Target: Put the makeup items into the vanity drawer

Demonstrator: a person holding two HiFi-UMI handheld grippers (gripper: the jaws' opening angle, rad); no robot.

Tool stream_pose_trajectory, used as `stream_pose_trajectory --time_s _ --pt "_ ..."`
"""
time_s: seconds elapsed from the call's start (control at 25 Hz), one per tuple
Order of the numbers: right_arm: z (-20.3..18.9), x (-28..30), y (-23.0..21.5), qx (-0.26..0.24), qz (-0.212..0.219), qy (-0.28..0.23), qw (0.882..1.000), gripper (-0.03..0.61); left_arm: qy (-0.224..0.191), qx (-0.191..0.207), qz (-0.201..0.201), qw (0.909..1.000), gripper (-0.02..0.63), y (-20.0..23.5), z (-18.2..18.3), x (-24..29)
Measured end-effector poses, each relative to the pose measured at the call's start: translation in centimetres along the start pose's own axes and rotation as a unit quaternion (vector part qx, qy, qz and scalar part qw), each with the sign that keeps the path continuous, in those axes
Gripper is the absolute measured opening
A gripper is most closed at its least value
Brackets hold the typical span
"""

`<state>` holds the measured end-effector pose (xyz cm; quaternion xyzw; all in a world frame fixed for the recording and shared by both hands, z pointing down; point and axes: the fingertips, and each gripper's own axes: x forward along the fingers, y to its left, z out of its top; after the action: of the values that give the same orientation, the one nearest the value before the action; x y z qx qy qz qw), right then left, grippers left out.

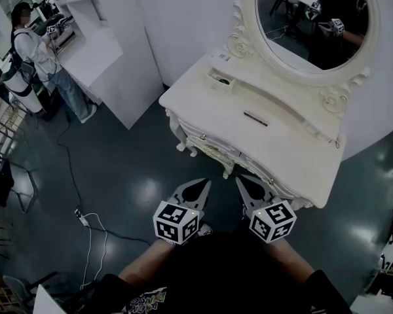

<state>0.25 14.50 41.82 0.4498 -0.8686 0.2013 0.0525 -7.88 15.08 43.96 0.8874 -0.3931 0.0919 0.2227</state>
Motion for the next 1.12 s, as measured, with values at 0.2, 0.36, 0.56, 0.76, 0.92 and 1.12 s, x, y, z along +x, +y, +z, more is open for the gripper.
stream_pose_trajectory --time_s 0.2,0.36,0.56,0.76,0.92,1.12 --pt "-0.1 0.2 0.3 0.0 -0.003 0.0 1.0 0.028 0.003 -0.001 -0.002 1.0 -0.002 0.2 -0.2 -0.4" --pt "-0.6 0.1 0.2 0.006 -0.01 0.002 1.0 0.028 0.008 -0.007 -0.002 0.9999 -0.002 0.5 -0.8 -0.5" --pt "-0.3 0.0 -0.4 0.007 -0.019 0.003 1.0 0.028 0.01 -0.013 -0.004 0.9998 -0.002 0.6 -0.8 -0.1" --pt "0.6 0.1 -1.6 0.002 -0.022 0.002 1.0 0.028 0.003 -0.011 -0.008 0.9999 -0.002 0.3 0.2 1.2" --pt "1.6 0.4 -2.4 -0.001 -0.017 0.003 1.0 0.028 0.002 -0.018 -0.005 0.9998 -0.002 0.1 0.8 1.9" --pt "2.6 0.8 -4.6 -0.01 -0.017 0.004 1.0 0.028 -0.002 -0.022 0.003 0.9998 -0.002 0.2 1.5 3.9"
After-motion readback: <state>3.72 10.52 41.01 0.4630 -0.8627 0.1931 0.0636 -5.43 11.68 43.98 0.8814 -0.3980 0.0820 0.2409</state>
